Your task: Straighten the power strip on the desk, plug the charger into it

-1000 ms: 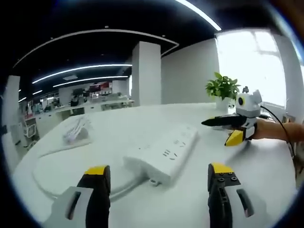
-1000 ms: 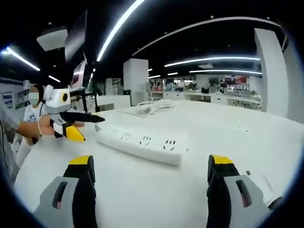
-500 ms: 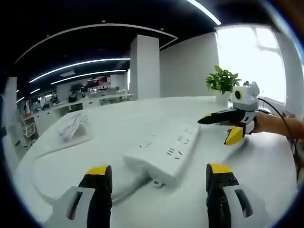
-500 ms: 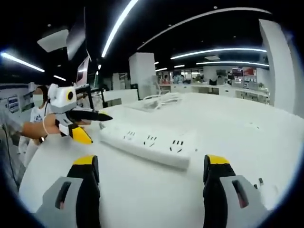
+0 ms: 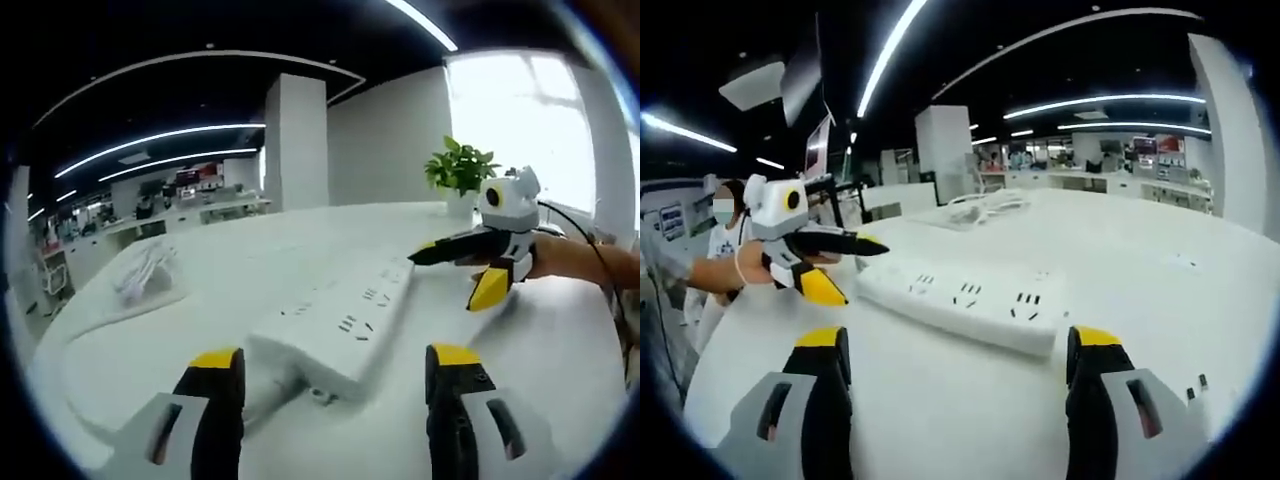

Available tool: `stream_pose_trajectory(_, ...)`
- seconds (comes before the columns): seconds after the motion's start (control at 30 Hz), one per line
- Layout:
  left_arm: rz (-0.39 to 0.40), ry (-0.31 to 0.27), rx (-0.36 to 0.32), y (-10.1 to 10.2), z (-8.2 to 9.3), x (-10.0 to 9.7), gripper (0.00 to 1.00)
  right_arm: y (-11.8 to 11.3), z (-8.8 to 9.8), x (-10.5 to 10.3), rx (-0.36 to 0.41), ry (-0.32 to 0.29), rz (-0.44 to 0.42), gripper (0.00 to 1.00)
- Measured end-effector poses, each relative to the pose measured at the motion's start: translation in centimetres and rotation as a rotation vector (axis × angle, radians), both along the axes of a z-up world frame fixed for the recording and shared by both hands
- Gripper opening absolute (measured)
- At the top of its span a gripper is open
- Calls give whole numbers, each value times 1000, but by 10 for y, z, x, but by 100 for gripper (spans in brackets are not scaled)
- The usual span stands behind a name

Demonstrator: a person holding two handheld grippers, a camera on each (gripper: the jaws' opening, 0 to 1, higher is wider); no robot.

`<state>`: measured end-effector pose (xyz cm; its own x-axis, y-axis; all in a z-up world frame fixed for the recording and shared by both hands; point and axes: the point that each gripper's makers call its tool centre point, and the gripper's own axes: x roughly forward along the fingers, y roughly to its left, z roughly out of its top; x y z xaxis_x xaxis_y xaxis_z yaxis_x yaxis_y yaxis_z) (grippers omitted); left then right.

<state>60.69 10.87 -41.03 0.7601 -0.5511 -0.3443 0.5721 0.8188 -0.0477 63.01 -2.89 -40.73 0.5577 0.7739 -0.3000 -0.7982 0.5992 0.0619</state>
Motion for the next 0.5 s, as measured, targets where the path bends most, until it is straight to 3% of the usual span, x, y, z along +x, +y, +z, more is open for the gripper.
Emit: stream_pose_trajectory(0.5, -26, 0, 31, -6, -4, 3, 68, 5, 2, 4, -53, -25, 16, 83)
